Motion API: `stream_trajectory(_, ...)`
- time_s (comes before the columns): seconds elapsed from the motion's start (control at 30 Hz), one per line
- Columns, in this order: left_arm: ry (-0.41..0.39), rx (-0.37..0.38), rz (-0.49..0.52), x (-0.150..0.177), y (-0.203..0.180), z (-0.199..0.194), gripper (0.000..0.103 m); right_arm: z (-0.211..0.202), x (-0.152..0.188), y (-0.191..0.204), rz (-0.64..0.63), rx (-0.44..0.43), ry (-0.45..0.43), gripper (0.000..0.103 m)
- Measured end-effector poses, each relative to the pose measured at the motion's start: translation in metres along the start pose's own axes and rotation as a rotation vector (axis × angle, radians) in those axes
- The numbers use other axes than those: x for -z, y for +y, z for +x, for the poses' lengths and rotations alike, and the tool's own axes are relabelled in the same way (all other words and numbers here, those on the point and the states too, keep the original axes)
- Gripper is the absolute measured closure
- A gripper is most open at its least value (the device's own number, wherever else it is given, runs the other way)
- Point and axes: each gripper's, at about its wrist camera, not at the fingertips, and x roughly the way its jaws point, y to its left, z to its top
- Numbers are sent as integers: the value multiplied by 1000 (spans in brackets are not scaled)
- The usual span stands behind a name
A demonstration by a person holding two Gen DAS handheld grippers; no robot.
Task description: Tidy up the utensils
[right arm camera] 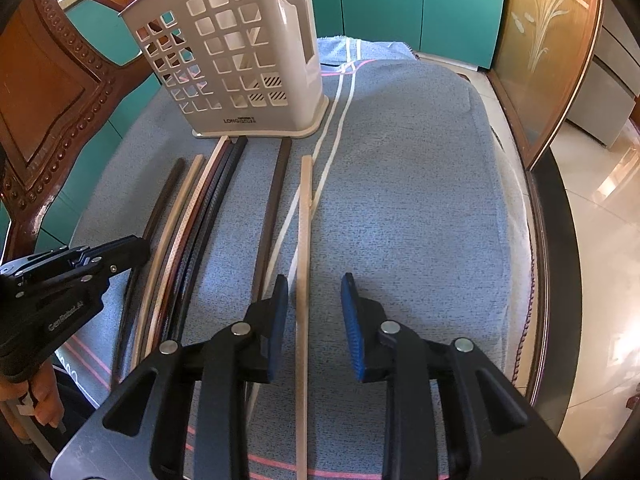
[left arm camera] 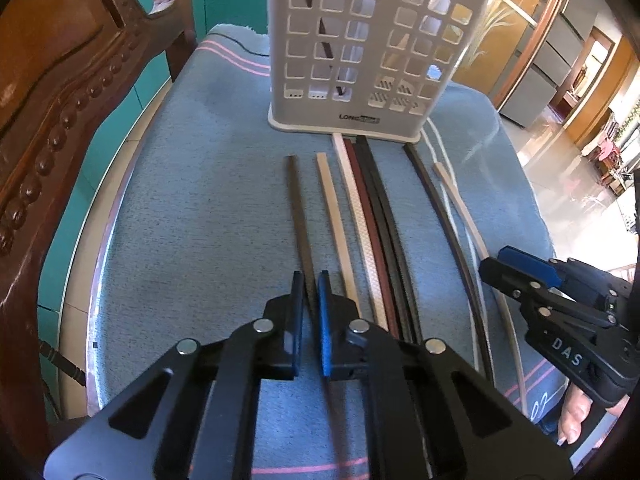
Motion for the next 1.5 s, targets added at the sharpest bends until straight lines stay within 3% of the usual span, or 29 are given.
stream_trajectory(0.13, -17, 21, 7, 3, -5, -9, 96, 0, 0, 1, -7, -23, 8, 78)
stream_trajectory(0.2, -26, 33, 7, 3, -6, -14, 96, 0, 2, 2, -10, -46, 22, 96)
stream_trajectory(0.43, -64, 61, 3, 8, -6, -30, 96, -3, 1, 9, -20, -94, 9, 97)
stream_trajectory(0.67, -73, 61, -11, 12, 0, -36, 96, -4, -1, -5, 31, -38, 8, 97)
stream_trajectory(1.5, -46, 45, -40, 12, 8, -29, 96, 0, 3, -2, 9, -21, 20, 97)
